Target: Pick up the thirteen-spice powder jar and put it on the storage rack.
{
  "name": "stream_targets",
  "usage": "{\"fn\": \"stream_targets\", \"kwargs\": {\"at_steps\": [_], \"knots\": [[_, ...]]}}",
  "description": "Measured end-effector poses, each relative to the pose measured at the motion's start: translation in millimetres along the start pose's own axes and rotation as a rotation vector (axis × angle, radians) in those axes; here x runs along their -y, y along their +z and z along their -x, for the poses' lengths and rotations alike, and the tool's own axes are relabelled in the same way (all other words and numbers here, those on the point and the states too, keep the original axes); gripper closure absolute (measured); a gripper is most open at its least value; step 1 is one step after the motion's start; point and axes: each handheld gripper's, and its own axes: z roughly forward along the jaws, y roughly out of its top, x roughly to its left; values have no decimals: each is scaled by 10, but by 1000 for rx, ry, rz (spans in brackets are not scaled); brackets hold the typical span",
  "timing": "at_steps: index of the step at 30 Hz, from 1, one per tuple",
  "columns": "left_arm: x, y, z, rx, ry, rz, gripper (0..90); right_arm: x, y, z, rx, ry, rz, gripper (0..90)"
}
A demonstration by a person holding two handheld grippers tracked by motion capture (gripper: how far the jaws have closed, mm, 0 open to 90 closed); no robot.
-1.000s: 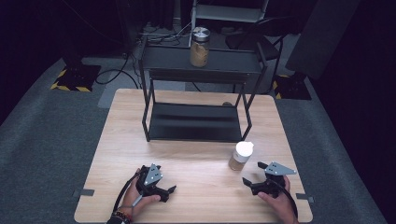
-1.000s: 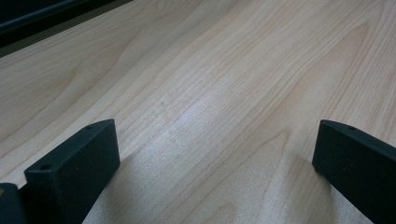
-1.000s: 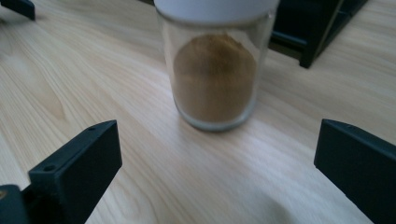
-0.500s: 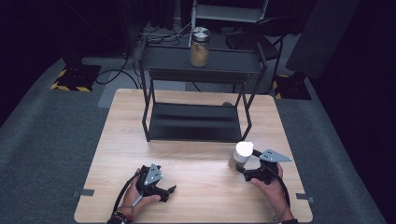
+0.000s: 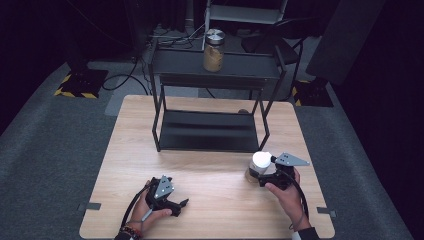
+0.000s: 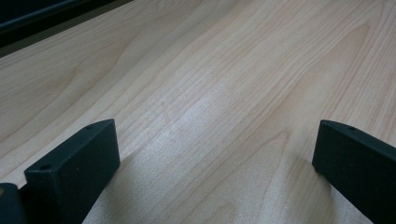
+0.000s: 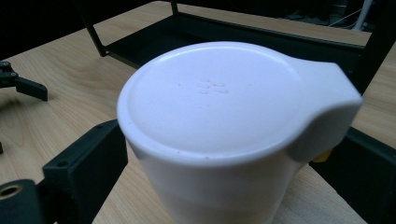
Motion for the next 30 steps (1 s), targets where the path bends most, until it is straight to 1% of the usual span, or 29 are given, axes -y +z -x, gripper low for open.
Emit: {"fn": "stream_targets", "kwargs": {"at_steps": [3, 8, 11, 12, 13, 16, 30], "knots": [[0, 0, 0, 0, 0, 0, 1, -5, 8, -2, 4, 0, -7, 74], [1, 0, 0, 0, -1, 0, 2, -12, 13, -26, 7, -28, -8, 124], [3, 0, -2, 1, -2, 2, 2, -21, 13, -51, 22, -47, -14, 151], [3, 0, -3, 0, -2, 2, 2, -26, 11, -59, 29, -51, -17, 181], [2, 0, -4, -1, -2, 1, 2, -31, 6, -68, 37, -59, -19, 190], [1, 0, -3, -1, -1, 1, 2, -35, 6, -76, 41, -66, -22, 195], [0, 0, -4, -1, -1, 1, 2, -98, -7, -84, 50, -58, -45, 202]]}}
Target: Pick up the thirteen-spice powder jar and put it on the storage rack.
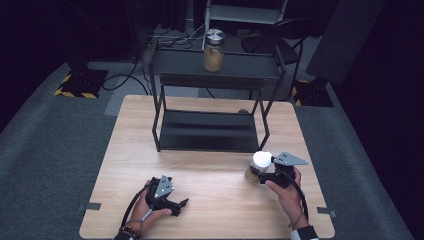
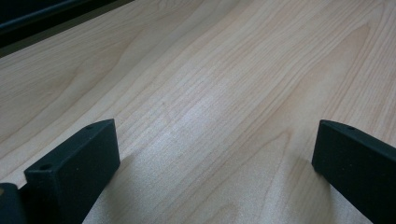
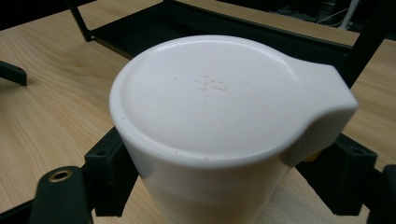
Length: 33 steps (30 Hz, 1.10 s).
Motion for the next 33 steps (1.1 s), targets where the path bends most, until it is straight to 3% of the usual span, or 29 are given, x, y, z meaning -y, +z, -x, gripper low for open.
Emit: {"fn": "stream_targets", "kwargs": {"at_steps": [10, 17, 23, 33], "knots": [[0, 0, 0, 0, 0, 0, 2, -27, -47, -3, 2, -6, 6, 202], [1, 0, 0, 0, 0, 1, 2, -147, -124, 31, -1, -8, 28, 203], [0, 0, 0, 0, 0, 0, 3, -380, -203, 58, 9, -26, 30, 203], [1, 0, -1, 0, 0, 1, 3, -798, -280, 202, -14, -23, 71, 204]]}}
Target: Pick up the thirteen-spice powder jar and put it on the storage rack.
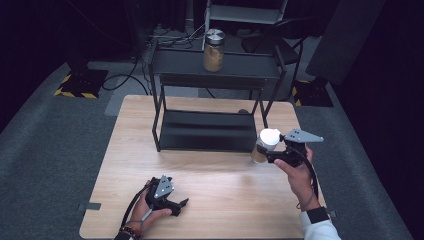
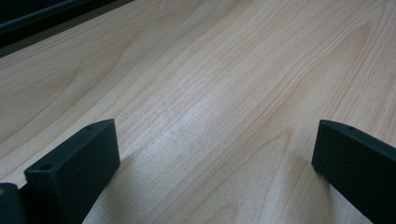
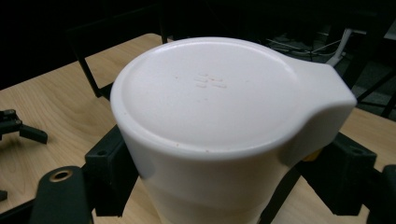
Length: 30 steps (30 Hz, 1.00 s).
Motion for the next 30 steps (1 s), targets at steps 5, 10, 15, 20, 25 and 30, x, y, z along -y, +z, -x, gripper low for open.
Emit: {"fn": "stream_targets", "kwargs": {"at_steps": [5, 10, 15, 20, 25, 30], "knots": [[0, 0, 0, 0, 0, 0, 2, -241, -5, 63, -5, -1, 6, 204], [0, 0, 0, 0, -1, 0, 3, -486, -18, 113, -1, -9, 18, 204], [0, 0, 0, 0, 0, 0, 3, -718, -26, 140, -2, -11, 42, 204], [0, 0, 0, 0, 0, 0, 2, -953, -26, 164, -7, -27, 61, 205], [0, 0, 0, 0, 0, 0, 3, -1162, -32, 218, -16, -20, 89, 205], [-3, -1, 0, 0, 0, -2, 2, -1361, -14, 260, -24, -17, 110, 206]]}}
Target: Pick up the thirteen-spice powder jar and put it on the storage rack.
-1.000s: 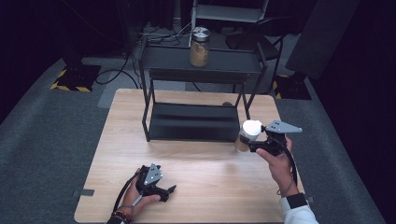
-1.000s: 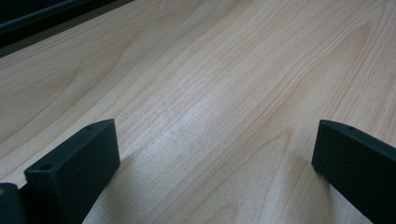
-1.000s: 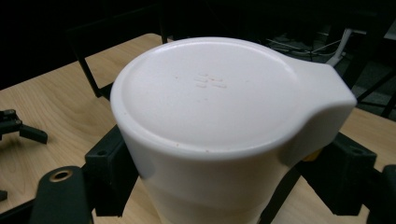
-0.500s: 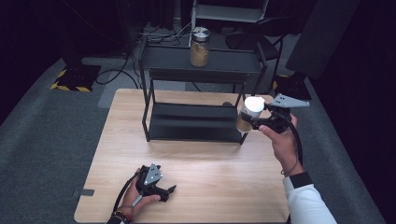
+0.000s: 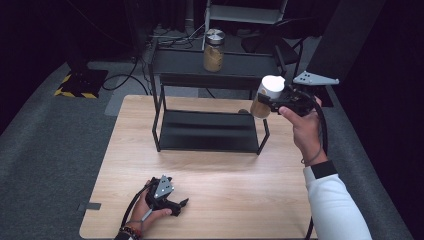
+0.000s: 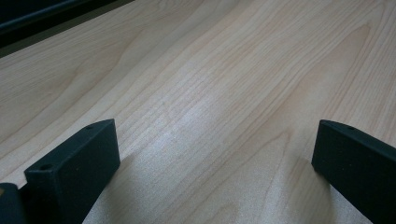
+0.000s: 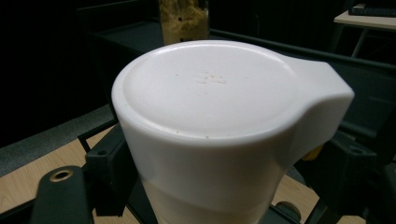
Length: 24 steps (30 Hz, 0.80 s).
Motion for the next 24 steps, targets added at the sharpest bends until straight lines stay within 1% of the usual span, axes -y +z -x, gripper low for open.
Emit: {"fn": "stream_targets", "kwargs": {"at_steps": [6, 9, 11, 18, 24], "knots": [[2, 1, 3, -4, -3, 1, 2, -249, 48, 24, 1, -10, 9, 208], [2, 1, 4, -5, -3, 1, 3, -338, 85, 74, -1, 6, 20, 208], [2, 1, 4, -5, -4, 1, 3, -420, 106, 77, 12, -4, 23, 209], [1, 1, 5, -6, -4, 1, 2, -672, 183, 102, 24, -12, 48, 210], [1, 2, 7, -8, -6, 1, 3, -844, 308, 96, 40, -27, 45, 209]]}}
